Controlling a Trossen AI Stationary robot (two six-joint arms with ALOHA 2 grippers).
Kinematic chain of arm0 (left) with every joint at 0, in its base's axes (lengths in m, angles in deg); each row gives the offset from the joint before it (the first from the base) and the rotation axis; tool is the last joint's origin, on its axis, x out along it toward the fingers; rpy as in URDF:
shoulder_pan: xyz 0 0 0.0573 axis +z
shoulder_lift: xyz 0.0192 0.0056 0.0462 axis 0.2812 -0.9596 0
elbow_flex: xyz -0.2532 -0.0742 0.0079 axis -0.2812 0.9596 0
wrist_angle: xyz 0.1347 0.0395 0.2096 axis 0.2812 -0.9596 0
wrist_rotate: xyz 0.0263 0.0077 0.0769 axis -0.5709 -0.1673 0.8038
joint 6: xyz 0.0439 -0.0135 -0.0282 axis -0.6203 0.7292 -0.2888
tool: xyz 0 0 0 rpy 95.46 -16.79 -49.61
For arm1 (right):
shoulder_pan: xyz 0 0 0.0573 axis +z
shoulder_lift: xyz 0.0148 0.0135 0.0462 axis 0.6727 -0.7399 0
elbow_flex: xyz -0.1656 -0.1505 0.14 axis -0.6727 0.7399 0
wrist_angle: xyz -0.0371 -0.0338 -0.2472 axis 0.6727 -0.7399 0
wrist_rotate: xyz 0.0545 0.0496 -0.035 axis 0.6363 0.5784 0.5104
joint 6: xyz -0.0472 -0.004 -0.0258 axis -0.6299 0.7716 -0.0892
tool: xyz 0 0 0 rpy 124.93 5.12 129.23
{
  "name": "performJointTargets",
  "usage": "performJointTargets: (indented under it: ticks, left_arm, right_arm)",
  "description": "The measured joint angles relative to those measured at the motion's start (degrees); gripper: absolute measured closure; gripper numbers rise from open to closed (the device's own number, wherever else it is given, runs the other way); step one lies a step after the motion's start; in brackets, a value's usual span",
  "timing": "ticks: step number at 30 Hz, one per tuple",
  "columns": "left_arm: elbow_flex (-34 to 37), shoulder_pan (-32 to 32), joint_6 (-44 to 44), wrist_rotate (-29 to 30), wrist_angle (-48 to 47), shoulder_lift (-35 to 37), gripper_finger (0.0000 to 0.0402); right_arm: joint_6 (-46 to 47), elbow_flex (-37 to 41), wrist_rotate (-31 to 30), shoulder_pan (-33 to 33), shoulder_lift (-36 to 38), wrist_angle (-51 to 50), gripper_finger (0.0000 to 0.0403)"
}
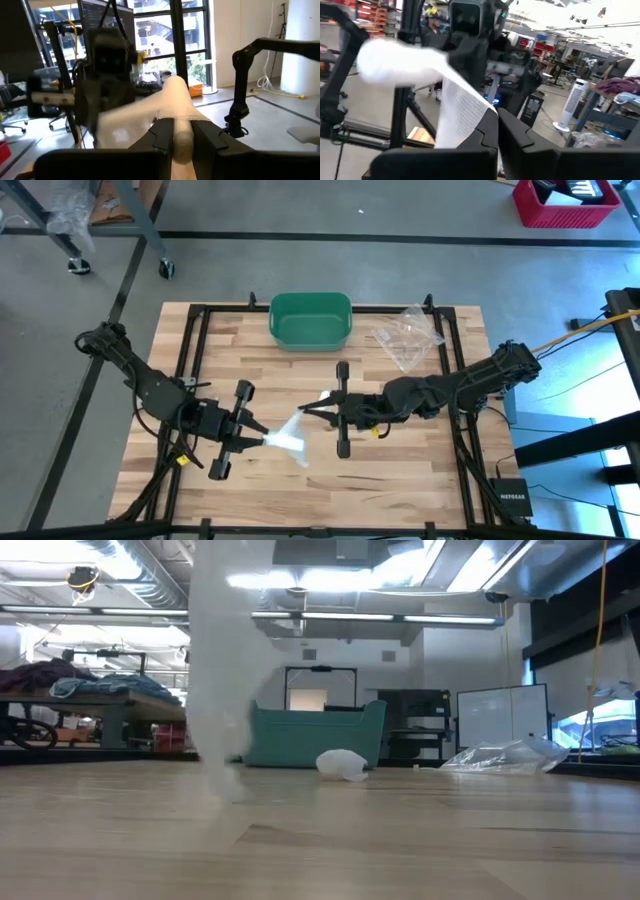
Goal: Roll bandage
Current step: Roll the bottom white bandage
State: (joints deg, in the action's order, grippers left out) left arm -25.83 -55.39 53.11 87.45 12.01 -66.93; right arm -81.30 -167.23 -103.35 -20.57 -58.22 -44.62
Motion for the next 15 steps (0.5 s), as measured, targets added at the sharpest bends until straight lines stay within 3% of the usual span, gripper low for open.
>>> performJointTargets:
  ticks: [8, 15]
  left_arm:
    - [-0.04, -0.08, -1.75, 4.09, 2.93, 0.01, 0.0368]
    - [-0.13, -0.32, -2.18, 4.55, 6.9, 1.19, 0.0368]
  right_arm:
    - [3.35, -5.1, -1.15, 0.81, -0.39, -10.24, 0.0368]
    - [7.08, -8.67, -5.15, 0.94, -0.33, -27.56, 0.0274]
